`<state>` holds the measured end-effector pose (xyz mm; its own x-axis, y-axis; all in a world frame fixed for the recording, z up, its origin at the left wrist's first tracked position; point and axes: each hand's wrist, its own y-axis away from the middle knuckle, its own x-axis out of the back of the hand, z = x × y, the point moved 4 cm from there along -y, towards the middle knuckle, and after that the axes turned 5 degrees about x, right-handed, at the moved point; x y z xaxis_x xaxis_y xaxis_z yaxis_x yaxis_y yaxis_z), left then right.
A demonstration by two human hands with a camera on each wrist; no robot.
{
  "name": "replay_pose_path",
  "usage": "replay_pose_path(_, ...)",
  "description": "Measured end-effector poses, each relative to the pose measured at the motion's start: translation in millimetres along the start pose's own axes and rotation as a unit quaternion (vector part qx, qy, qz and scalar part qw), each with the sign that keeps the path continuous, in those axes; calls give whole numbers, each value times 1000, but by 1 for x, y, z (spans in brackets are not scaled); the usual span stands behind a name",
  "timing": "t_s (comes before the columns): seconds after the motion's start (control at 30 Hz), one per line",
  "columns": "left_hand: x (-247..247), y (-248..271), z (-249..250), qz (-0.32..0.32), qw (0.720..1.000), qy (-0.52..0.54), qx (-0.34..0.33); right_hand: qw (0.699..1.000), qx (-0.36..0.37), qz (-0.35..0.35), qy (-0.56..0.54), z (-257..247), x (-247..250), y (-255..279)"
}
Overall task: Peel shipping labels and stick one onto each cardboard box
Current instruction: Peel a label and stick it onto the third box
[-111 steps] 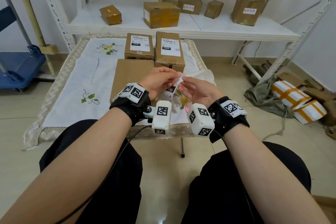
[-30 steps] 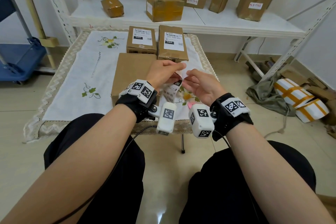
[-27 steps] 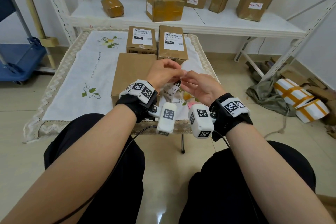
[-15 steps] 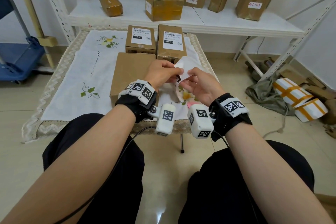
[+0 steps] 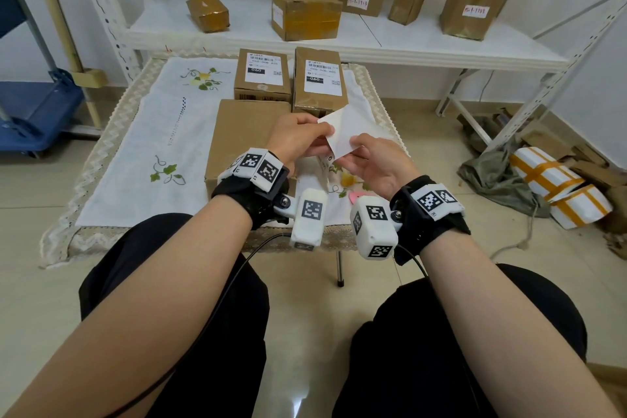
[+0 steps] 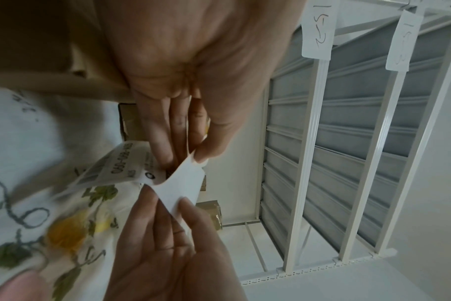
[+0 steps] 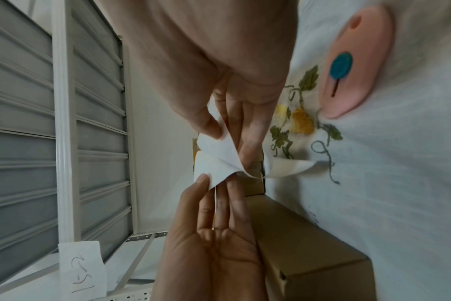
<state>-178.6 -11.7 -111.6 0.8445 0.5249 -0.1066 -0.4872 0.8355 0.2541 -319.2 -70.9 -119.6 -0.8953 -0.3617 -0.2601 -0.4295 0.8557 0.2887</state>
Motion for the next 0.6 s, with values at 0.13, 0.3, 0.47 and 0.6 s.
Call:
replay_pose_path(0.13,0,0,2,6,1000,20,5,1000,-3,18,-11,0,2,0)
replay_pose_path(0.3,1,-3,1,12,1000,15,21,999,-5,38,-25,0,5,0)
replay_pose_path(0.47,1,-2,1,2,999,43,28,998,-13,44,-42,1,8,-1)
replay_pose_path(0.6,-1,-2,0,-3,999,26,25,998,-15,40,-36,3,6,-3)
